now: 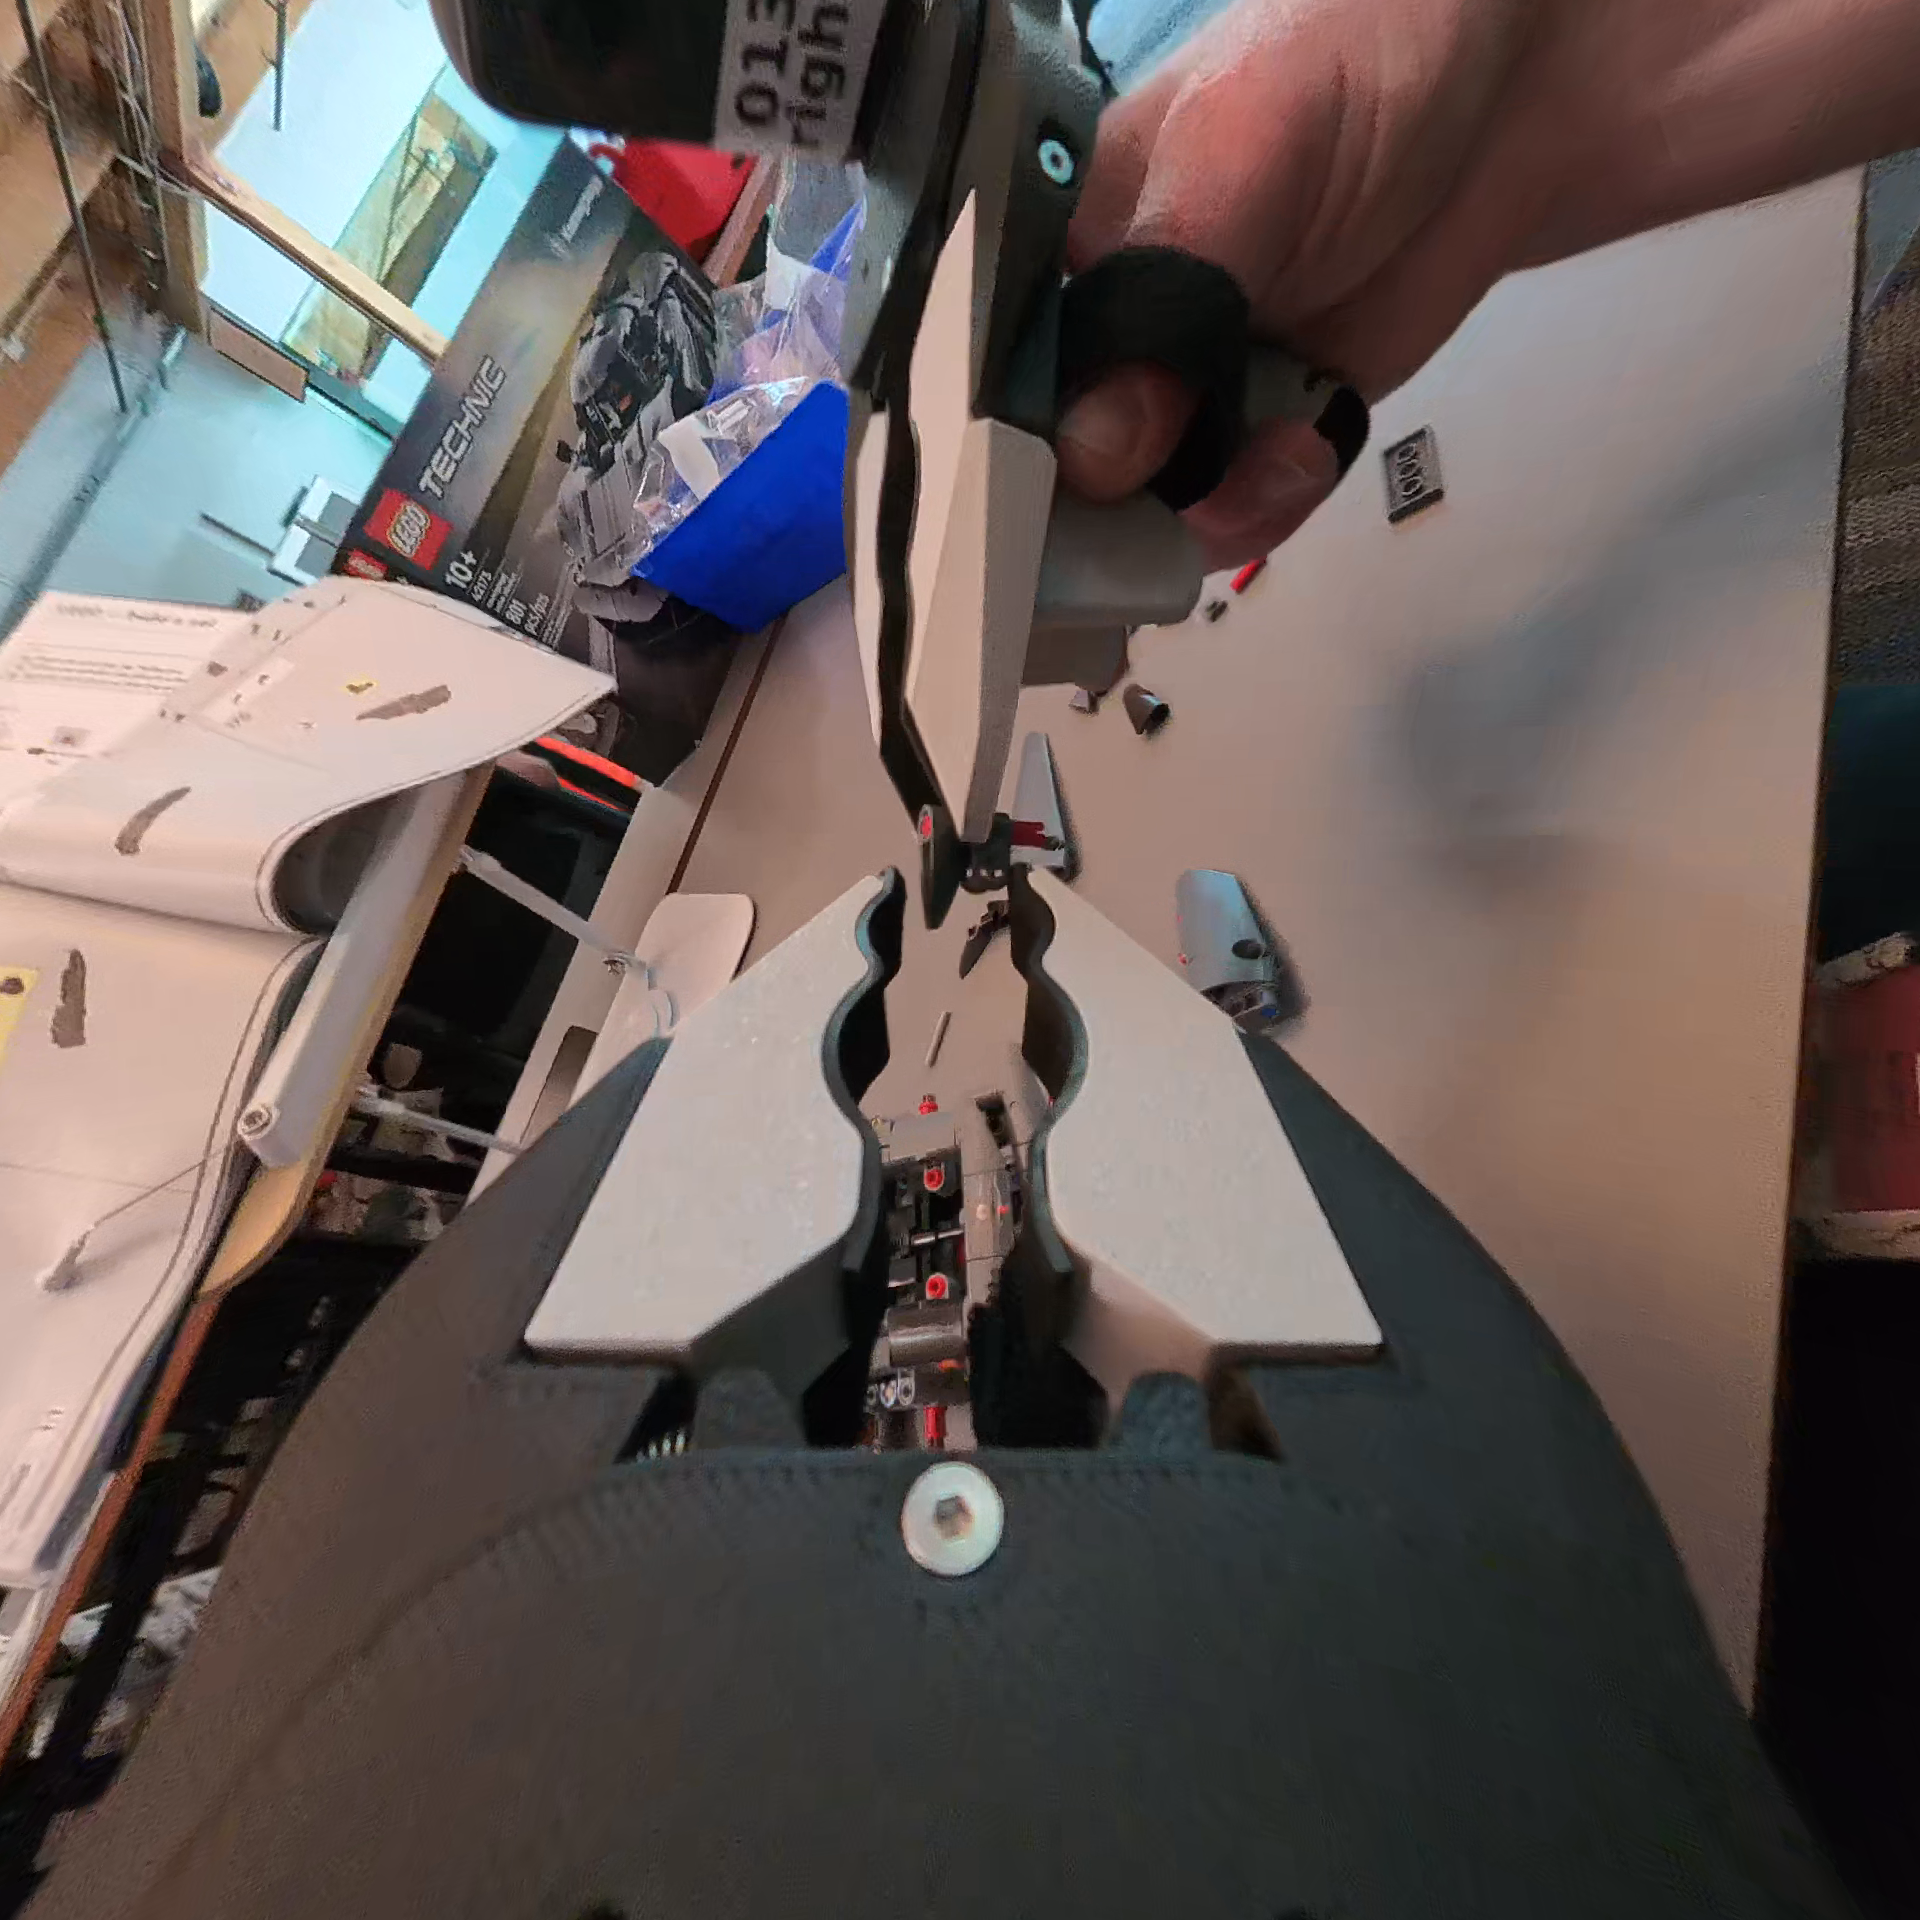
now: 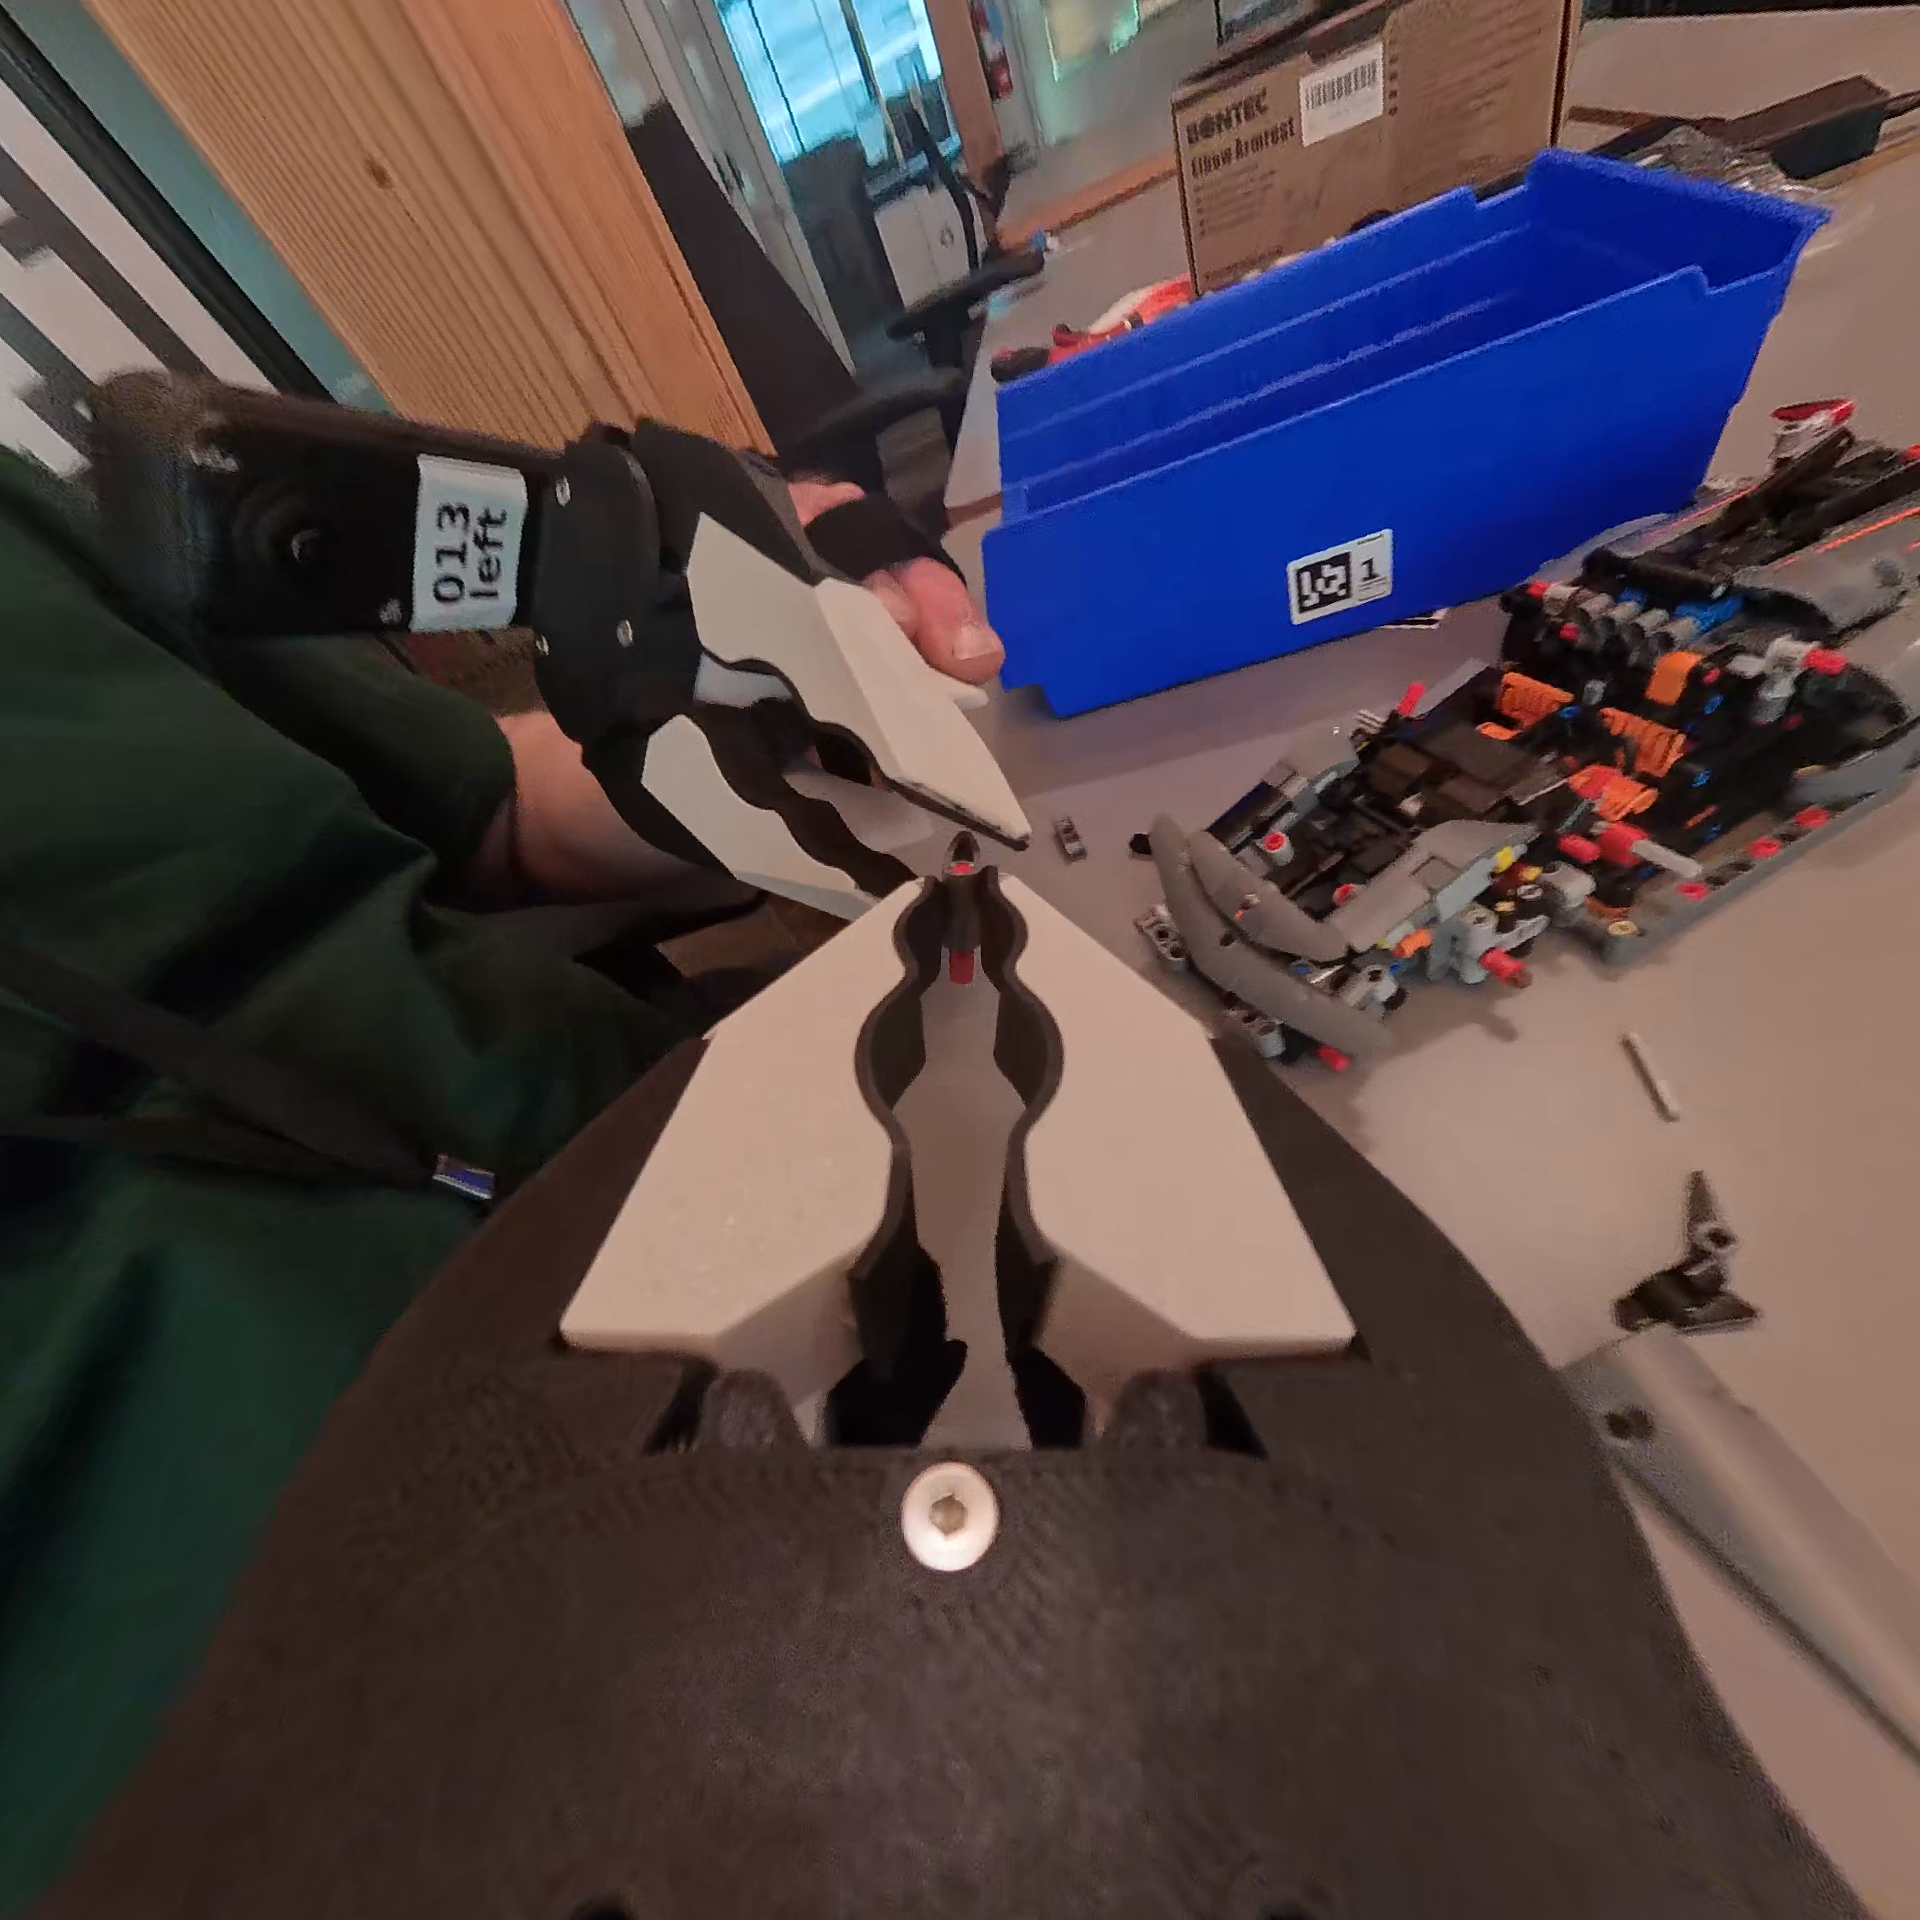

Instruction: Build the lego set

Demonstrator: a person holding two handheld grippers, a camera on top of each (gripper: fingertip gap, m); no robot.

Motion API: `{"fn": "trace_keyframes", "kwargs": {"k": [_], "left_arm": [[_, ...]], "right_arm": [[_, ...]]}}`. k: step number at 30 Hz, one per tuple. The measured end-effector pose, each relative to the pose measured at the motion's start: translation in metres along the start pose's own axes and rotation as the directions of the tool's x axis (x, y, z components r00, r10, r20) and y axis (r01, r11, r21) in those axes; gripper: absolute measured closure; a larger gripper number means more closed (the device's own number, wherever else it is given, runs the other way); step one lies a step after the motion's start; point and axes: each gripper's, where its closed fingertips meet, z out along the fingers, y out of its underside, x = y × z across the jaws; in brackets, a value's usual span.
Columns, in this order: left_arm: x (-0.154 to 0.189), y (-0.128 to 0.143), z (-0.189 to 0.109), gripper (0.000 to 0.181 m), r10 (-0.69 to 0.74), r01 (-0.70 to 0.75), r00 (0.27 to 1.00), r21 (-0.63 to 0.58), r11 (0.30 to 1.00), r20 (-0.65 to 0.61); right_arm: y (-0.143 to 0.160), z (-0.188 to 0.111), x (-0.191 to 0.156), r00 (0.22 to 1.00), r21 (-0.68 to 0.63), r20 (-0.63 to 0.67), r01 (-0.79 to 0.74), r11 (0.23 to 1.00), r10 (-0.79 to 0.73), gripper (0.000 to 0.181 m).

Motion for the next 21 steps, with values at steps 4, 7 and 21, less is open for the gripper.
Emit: {"fn": "trace_keyframes", "kwargs": {"k": [4, 7, 21], "left_arm": [[-0.011, 0.006, -0.002, 0.163, -0.08, 0.08, 0.996, 0.006, 0.997, -0.027], [-0.017, 0.008, -0.003, 0.163, -0.152, 0.154, 0.987, 0.016, 0.988, -0.058], [-0.022, 0.014, 0.007, 0.179, -0.315, 0.326, 0.935, 0.043, 0.944, -0.163]], "right_arm": [[-0.009, 0.002, 0.007, 0.995, -0.096, -0.035, 0.094, 0.991, -0.097, 0.176], [-0.01, 0.004, 0.01, 0.984, -0.185, -0.038, 0.166, 0.969, -0.176, 0.176], [-0.018, 0.007, 0.02, 0.936, -0.354, -0.003, 0.33, 0.875, -0.353, 0.176]]}}
